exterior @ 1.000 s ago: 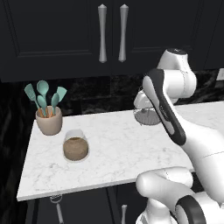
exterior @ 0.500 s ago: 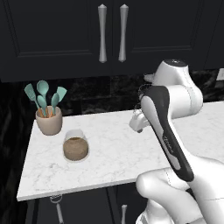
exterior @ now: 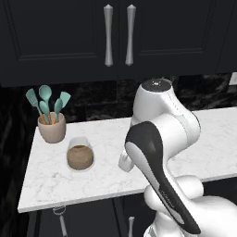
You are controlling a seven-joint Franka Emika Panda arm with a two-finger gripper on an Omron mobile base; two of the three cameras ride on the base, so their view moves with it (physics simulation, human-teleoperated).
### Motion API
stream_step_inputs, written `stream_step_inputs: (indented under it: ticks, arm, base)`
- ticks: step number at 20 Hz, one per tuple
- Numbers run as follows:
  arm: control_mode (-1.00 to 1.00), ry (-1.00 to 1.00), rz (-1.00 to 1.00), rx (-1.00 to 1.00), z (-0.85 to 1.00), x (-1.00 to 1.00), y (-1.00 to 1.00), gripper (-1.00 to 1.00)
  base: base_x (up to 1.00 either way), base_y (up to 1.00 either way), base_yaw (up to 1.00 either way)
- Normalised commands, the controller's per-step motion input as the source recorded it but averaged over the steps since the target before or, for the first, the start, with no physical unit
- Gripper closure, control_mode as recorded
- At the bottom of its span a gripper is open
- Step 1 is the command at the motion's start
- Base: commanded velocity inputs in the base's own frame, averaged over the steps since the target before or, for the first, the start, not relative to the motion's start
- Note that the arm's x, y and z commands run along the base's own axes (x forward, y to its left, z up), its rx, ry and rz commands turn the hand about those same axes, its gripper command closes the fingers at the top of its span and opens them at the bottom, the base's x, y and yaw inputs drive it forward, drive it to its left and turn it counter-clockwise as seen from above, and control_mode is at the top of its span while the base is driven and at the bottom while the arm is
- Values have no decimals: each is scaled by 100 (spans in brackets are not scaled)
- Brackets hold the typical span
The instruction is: Pick the peeler from the drawer and place it on the counter.
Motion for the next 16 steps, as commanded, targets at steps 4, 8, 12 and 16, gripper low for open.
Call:
stream_step_inputs:
  ticks: [4, 8, 12, 16]
  arm:
    - [-100, 0, 22, -12, 0, -52, 47, -100]
    - [-100, -12, 10, -4, 0, -46, 27, -100]
    - [-100, 0, 18, -2, -23, -65, 21, -100]
    - [-100, 0, 18, -1, -28, -43, 42, -100]
  base:
    - [0, 0, 0]
    - [0, 0, 0]
    - [0, 0, 0]
    - [0, 0, 0]
